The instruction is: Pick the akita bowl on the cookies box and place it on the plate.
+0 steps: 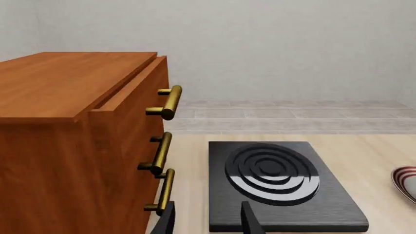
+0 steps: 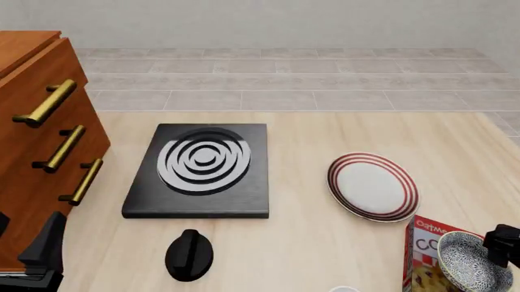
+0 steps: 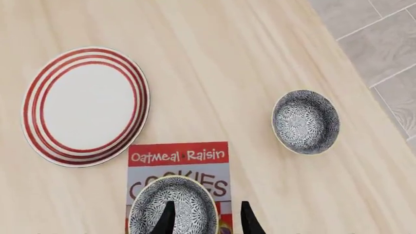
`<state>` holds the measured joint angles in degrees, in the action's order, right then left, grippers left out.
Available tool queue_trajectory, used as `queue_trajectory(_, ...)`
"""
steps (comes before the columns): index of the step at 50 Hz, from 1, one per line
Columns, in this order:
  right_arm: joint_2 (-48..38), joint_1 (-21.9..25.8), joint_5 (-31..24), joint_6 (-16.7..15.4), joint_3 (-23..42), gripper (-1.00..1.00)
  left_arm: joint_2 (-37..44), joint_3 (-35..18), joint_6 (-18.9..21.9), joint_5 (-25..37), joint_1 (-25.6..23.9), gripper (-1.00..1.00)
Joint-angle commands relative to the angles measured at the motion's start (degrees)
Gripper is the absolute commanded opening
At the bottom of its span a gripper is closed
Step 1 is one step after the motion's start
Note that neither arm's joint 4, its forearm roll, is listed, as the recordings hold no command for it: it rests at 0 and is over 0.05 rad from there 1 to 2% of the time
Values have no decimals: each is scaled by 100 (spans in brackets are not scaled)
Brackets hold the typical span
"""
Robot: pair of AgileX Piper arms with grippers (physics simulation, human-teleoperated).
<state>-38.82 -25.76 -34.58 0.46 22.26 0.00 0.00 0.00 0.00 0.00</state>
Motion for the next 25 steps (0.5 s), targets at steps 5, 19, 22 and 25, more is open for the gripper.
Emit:
queue_trajectory(5,-127,4,141,-5,-200,100,0,0,0,0,0,100)
queue_trajectory(19,-209,-44,252,-68,-297,100,0,0,0,0,0,100)
queue_trajectory(22,-232,-45,272,-40,-319,100,0,0,0,0,0,100)
queue_trajectory(25,-246,-25,309,-27,-369,100,0,0,0,0,0,100)
